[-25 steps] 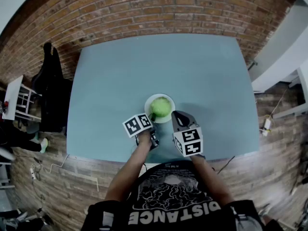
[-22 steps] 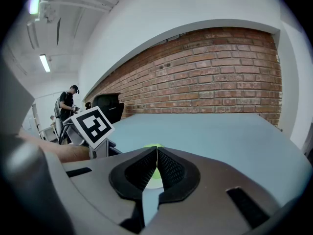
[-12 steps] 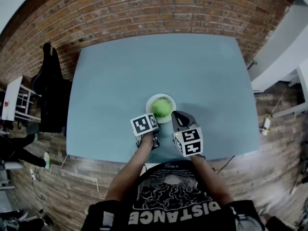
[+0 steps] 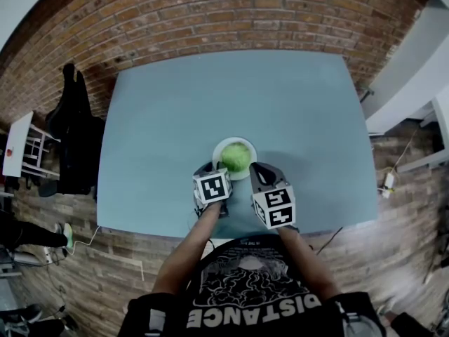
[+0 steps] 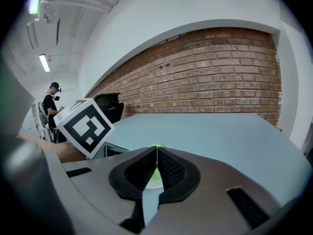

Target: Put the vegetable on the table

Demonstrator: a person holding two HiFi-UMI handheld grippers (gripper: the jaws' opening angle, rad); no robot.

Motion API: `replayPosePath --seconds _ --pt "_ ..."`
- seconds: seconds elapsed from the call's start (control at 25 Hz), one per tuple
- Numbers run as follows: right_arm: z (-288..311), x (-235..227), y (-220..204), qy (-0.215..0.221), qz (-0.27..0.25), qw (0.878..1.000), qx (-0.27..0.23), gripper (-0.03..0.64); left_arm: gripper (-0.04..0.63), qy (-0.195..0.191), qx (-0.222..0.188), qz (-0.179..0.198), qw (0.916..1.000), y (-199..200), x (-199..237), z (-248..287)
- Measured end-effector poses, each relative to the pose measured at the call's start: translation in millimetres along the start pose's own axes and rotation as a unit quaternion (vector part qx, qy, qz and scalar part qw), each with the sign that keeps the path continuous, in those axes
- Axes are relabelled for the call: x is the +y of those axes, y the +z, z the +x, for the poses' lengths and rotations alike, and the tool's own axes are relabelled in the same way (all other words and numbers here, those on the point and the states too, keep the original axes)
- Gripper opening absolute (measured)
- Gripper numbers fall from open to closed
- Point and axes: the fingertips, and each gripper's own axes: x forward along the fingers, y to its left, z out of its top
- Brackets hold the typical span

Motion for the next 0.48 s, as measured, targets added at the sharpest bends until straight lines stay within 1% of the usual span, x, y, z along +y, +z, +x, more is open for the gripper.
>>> replayPosePath --seconds 0.08,0.16,0.24,0.36,0.48 --pt "-1 0 1 0.000 0.001 1.000 0.001 0.009 0.101 -0.016 -0.005 -0.005 0.9999 2 -4 -7" --pt "-1 0 2 0.000 0.000 1.000 -0.001 0.009 0.101 -0.032 -0.027 0.000 0.9991 11 -11 -18" --pt "-1 2 5 0.001 -0.003 1.000 -0.007 0.009 0.101 -0.041 -0.056 0.022 0.9974 21 -19 -29" --pt "-2 7 9 0.004 -0.007 1.000 -0.015 0.009 0.101 -0.053 -0.091 0.063 0.9925 33 -31 -40" --pt "-2 10 8 0.006 -0.007 1.000 -0.016 0.009 0.101 -0.073 -0.115 0.081 0.9874 38 -42 -48"
